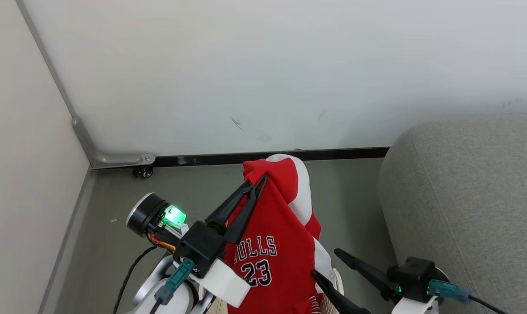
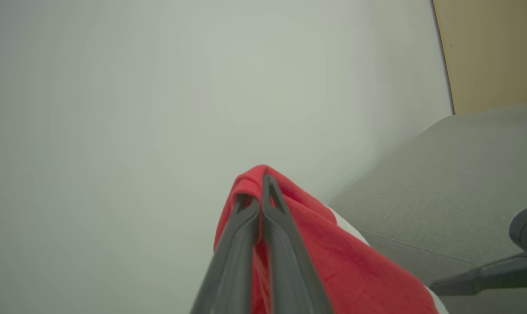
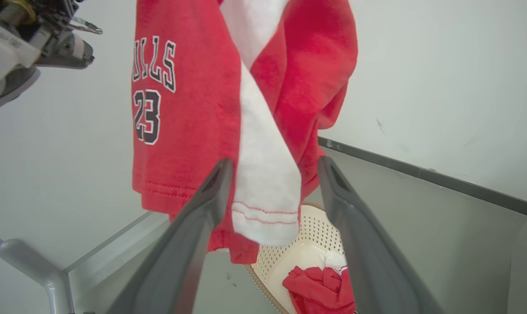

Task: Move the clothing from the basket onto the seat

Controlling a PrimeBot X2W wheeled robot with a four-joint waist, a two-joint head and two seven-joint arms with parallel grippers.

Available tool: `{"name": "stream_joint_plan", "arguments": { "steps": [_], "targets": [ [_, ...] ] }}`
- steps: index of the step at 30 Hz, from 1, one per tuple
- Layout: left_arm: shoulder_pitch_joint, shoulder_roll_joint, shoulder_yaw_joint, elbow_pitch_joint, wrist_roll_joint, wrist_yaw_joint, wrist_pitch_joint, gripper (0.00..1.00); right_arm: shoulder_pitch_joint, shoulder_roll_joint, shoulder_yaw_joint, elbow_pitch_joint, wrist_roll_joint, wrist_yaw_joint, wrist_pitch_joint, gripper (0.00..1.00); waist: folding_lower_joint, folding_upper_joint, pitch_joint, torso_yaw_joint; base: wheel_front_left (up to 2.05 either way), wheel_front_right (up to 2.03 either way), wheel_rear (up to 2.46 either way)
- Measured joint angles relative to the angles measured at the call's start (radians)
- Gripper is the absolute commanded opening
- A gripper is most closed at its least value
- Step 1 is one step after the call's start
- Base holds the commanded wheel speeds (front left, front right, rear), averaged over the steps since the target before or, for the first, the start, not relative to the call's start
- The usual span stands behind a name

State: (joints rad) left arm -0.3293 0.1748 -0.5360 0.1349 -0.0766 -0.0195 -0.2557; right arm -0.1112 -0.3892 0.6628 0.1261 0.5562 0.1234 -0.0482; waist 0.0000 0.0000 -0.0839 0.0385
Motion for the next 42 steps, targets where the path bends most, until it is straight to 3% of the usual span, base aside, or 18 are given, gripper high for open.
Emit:
{"name": "stream_joint_plan", "arguments": {
  "steps": [13,22,23,24,26,28,34,42],
  "targets": [
    [0.000,-0.001,-0.067,-0.062,0.020,-0.052,0.000,0.00,-0.109,-0.081,0.118,-0.062,0.069,0.000,0.050,1.00,0.0000,0.0000,-0.002,0.005,0.00,0.00,0.00],
    [0.000,-0.017,-0.109,-0.077,0.020,-0.070,0.000,0.00,-0.157,-0.097,0.192,-0.068,0.117,0.000,0.079,0.98,0.0000,0.0000,0.005,0.008,0.00,0.00,0.00],
    [0.000,-0.019,-0.114,-0.078,0.020,-0.070,0.000,0.00,-0.164,-0.097,0.200,-0.071,0.117,0.000,0.079,0.68,0.0000,0.0000,0.006,0.008,0.00,0.00,0.00],
    [0.000,-0.021,-0.117,-0.078,0.019,-0.070,0.000,0.00,-0.172,-0.097,0.210,-0.073,0.118,0.000,0.079,0.48,0.0000,0.0000,0.007,0.008,0.00,0.00,0.00],
    [0.000,-0.023,-0.121,-0.078,0.018,-0.070,0.000,0.00,-0.189,-0.097,0.229,-0.078,0.117,0.000,0.079,0.34,0.0000,0.0000,0.009,0.008,0.00,0.00,0.00],
    [0.000,-0.023,-0.125,-0.074,0.016,-0.078,0.000,0.00,-0.206,-0.097,0.249,-0.080,0.117,0.000,0.076,0.00,0.0000,0.0000,0.012,0.008,0.00,0.00,0.00],
    [0.001,-0.014,-0.110,-0.019,-0.010,-0.078,0.001,0.00,-0.223,-0.100,0.286,-0.081,0.116,0.000,0.058,0.00,0.0000,0.0000,0.019,0.005,0.00,0.00,0.00],
    [0.031,0.007,-0.069,0.077,-0.038,-0.077,0.038,0.00,-0.222,-0.126,0.263,-0.065,0.133,0.000,0.006,0.00,0.0000,0.0000,0.025,-0.014,0.00,0.00,0.00]
  ]
}}
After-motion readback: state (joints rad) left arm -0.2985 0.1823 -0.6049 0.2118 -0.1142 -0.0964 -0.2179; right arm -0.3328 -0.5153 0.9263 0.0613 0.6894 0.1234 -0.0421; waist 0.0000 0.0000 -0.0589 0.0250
